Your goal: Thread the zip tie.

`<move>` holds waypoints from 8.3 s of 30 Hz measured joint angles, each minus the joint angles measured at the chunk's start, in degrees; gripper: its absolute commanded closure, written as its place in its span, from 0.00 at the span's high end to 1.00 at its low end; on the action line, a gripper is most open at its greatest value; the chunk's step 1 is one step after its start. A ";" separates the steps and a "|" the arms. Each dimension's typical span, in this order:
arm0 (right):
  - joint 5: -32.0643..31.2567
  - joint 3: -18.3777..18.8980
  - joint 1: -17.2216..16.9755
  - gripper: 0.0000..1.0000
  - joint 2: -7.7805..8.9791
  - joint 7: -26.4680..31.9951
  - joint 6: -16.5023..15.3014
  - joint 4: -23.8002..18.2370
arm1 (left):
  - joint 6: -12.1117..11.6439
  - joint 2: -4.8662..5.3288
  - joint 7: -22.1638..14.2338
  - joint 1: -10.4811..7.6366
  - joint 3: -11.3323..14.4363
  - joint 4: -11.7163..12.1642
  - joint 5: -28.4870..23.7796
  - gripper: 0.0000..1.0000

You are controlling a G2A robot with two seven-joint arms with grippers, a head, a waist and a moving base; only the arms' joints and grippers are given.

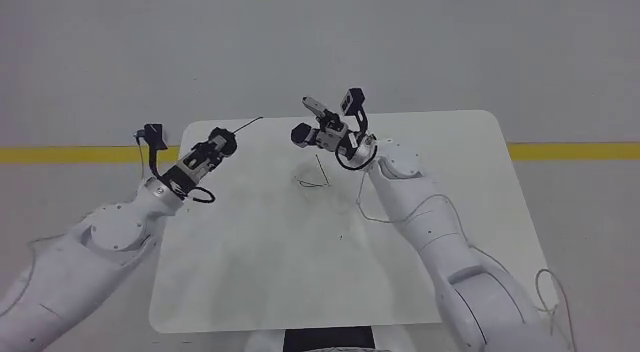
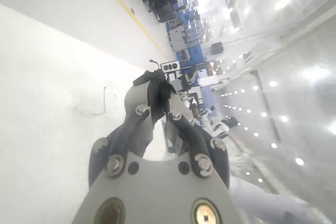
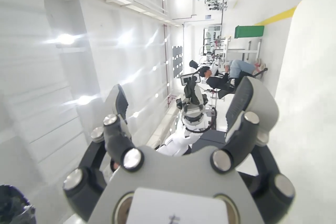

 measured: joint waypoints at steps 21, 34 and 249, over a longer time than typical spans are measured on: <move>13.28 -0.99 -1.63 0.76 -1.36 4.41 1.43 0.50 | 3.64 -1.69 -17.05 1.90 -4.05 0.13 -17.06 0.00; 16.13 -3.04 0.09 0.16 -2.14 10.50 -0.83 4.64 | 3.63 -1.72 -17.29 1.95 -4.14 0.10 -17.29 0.00; -2.63 -6.53 -10.81 0.00 1.86 -4.86 10.55 -22.29 | 3.92 -12.25 -34.70 0.05 -9.20 7.52 -15.78 0.18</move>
